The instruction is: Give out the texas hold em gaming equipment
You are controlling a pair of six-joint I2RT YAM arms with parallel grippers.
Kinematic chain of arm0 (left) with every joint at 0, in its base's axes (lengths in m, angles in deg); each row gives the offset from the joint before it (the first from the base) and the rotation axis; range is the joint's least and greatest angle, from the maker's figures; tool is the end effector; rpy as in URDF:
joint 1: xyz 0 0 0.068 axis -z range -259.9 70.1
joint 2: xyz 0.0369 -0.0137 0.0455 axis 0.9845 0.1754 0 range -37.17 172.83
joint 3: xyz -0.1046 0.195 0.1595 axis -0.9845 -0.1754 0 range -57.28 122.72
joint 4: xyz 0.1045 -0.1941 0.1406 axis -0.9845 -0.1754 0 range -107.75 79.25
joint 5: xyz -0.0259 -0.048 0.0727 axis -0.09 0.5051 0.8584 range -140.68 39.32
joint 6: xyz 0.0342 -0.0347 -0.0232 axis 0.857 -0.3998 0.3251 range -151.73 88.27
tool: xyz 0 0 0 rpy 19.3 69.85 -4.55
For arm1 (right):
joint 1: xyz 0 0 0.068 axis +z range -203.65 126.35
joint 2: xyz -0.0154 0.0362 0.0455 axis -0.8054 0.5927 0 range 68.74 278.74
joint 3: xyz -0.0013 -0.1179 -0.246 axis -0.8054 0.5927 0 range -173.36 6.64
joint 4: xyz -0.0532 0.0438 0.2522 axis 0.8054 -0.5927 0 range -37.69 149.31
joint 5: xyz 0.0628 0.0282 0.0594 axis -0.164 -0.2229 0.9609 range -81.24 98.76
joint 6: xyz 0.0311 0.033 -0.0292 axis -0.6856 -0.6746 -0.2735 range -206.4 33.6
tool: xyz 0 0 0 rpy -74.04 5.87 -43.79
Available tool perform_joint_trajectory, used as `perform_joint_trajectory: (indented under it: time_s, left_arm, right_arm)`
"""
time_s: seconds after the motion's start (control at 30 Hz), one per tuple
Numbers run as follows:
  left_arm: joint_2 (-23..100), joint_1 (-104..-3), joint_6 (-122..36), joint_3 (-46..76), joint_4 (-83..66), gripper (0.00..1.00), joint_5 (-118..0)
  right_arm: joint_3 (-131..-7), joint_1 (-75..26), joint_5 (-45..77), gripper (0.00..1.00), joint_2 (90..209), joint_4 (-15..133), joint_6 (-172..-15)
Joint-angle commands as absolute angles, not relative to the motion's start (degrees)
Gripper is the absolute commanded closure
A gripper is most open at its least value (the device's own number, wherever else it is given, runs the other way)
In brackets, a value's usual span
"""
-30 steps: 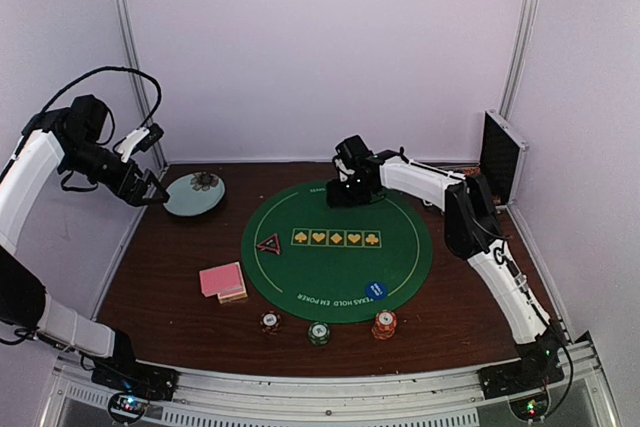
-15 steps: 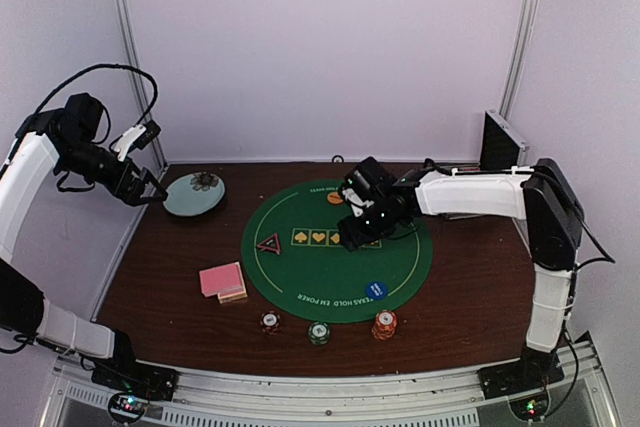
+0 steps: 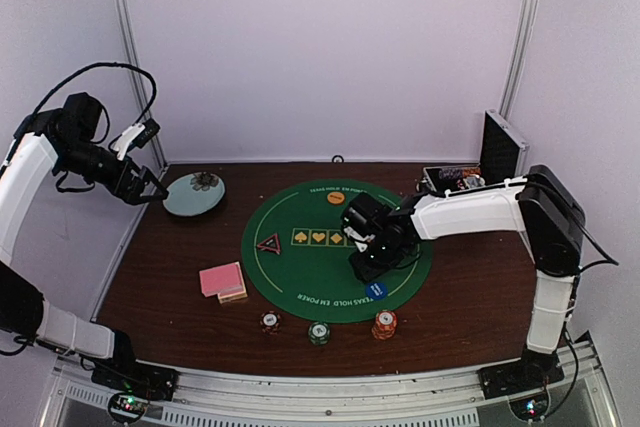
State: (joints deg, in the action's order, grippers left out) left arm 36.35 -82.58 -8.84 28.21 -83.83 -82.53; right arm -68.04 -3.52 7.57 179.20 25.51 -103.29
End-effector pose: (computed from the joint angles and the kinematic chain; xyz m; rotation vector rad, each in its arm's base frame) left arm 0.2233 -0.0083 0.3849 0.6148 2.4103 -0.5488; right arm 0.2470 0.2945 0.1635 -0.8023 2.7055 0.2560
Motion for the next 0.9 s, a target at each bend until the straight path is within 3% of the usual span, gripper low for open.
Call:
perform_joint_trajectory:
  time_s: [0.0,0.43,0.67,0.73,0.87]
  left_arm:
    - [35.0,-82.7,-9.2,28.8,-82.5,0.02,-83.6]
    - [35.2,-82.7,-9.2,29.0,-82.6,0.02,-83.5]
    - [35.3,-82.7,-9.1,28.9,-82.5,0.02,-83.6]
    - [35.2,-82.7,-9.0,28.8,-82.5,0.02,-83.6]
    - [35.0,-82.7,-9.0,28.7,-82.5,0.02,-83.5]
  right_arm:
    - [-66.0,-2.8,5.4,0.53,177.8,25.2,-103.7]
    - [-59.4,-1.3,5.1,0.65,174.4,27.2,-107.1]
    - [-57.8,-1.3,4.6,0.66,171.9,26.9,-108.0]
    - [-58.4,-1.4,4.9,0.66,171.6,26.8,-108.0]
    - [-61.3,-1.3,4.1,0.52,169.9,24.0,-107.4]
